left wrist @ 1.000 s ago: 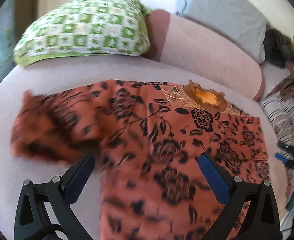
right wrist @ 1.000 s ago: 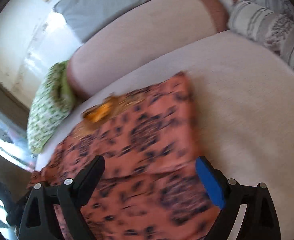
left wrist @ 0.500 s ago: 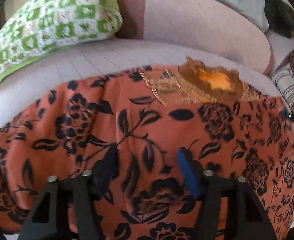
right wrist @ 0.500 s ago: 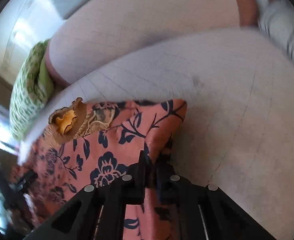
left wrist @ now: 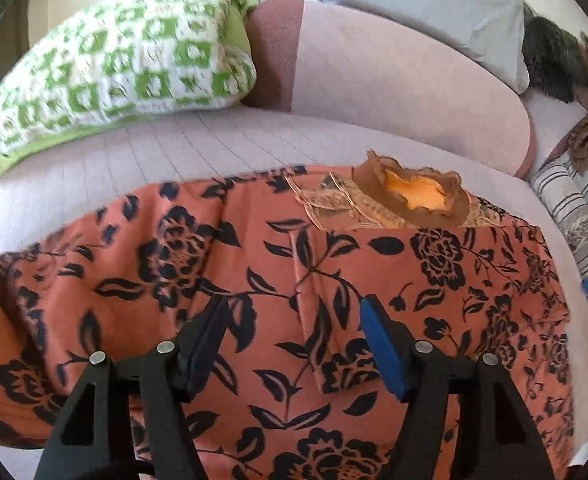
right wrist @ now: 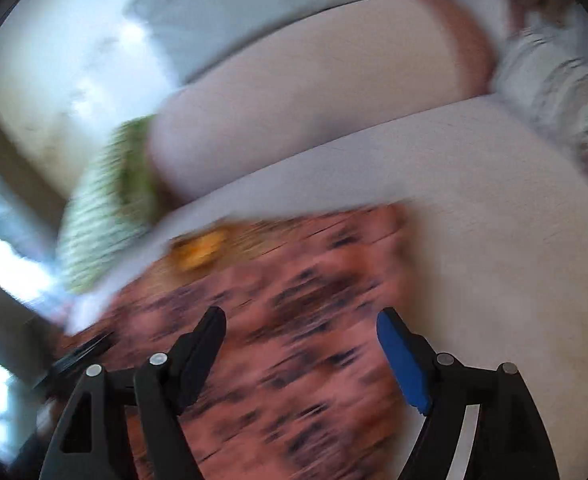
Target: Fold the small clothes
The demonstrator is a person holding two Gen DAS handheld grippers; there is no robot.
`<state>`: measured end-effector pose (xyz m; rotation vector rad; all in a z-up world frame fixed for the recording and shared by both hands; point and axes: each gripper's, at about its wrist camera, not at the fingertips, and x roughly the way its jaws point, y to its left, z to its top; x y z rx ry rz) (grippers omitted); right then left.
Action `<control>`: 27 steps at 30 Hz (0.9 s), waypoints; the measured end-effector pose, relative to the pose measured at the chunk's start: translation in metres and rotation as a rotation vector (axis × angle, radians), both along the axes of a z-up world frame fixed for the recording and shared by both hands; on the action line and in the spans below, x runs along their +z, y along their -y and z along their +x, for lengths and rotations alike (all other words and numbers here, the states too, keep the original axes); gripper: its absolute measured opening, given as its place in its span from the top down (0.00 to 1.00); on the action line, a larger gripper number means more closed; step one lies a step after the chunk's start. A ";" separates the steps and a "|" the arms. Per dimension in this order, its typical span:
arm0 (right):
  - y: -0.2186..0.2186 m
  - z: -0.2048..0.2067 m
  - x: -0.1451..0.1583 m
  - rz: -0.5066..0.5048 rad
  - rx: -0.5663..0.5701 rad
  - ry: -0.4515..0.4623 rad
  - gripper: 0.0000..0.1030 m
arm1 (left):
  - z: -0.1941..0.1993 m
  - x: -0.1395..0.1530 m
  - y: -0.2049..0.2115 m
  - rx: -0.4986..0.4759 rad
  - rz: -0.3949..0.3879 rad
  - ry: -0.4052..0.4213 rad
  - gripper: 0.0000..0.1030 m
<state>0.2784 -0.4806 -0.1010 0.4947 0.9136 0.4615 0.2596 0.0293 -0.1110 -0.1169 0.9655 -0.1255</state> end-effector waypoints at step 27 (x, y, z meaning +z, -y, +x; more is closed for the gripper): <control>-0.003 -0.010 -0.021 0.076 -0.025 -0.019 0.21 | 0.016 0.015 0.012 0.009 0.074 0.090 0.46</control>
